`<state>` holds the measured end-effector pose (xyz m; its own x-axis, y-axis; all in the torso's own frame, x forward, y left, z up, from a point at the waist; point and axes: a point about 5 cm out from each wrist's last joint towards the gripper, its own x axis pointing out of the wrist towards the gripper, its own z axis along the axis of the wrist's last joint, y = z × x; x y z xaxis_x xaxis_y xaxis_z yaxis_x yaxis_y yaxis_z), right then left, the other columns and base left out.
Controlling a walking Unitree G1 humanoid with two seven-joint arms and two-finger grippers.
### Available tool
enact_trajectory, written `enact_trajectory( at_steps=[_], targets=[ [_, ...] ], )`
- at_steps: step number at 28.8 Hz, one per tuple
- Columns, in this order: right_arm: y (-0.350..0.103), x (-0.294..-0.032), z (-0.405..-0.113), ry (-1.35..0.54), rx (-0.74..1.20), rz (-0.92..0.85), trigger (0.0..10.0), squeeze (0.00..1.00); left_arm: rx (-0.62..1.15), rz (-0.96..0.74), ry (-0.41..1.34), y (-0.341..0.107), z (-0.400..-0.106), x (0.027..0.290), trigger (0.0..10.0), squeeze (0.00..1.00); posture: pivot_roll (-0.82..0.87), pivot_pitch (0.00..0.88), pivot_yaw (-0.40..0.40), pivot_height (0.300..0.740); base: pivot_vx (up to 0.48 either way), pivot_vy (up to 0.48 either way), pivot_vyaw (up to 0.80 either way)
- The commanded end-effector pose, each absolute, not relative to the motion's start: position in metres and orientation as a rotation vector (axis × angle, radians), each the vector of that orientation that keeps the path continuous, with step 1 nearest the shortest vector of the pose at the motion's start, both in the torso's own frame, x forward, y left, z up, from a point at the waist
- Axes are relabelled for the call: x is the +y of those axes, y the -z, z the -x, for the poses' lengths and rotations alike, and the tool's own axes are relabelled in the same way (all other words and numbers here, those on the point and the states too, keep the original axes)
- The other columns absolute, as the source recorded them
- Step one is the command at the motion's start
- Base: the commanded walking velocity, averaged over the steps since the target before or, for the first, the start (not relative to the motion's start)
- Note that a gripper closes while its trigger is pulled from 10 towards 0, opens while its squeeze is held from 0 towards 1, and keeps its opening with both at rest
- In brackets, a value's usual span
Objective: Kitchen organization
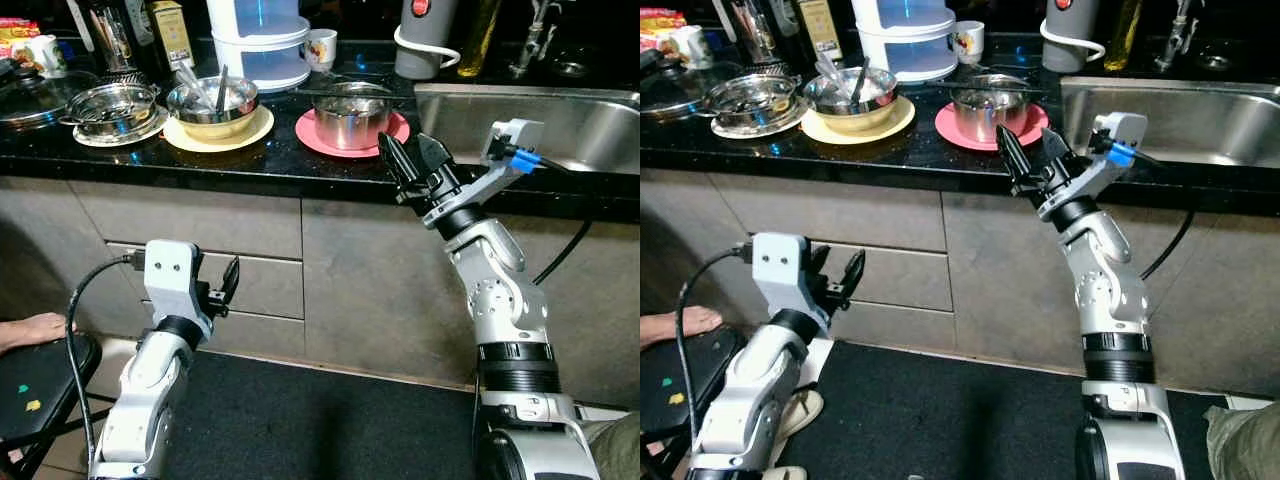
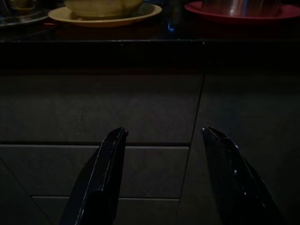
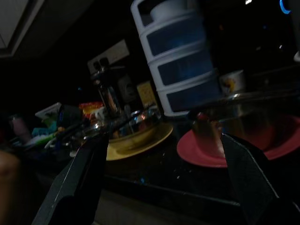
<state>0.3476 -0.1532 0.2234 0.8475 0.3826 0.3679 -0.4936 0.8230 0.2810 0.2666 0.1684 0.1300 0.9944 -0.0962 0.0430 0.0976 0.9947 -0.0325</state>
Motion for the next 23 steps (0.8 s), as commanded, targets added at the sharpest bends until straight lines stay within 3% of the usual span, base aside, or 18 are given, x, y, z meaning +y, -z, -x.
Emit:
enact_trajectory(
  at_steps=[1,23],
  targets=[
    [-0.222,-0.154,-0.348,-0.458,-0.306,-0.369,10.0,0.0,-0.024,0.011,0.075,-0.129,-0.263,0.174,10.0,0.0,0.02,0.008,-0.019,0.74,0.341,0.0,0.0],
    [-0.234,-0.145,-0.352,-0.502,-0.345,-0.389,10.0,0.0,0.008,-0.033,0.116,-0.127,-0.244,0.162,10.0,0.0,0.04,0.012,-0.03,0.74,0.37,0.0,0.0]
  ],
)
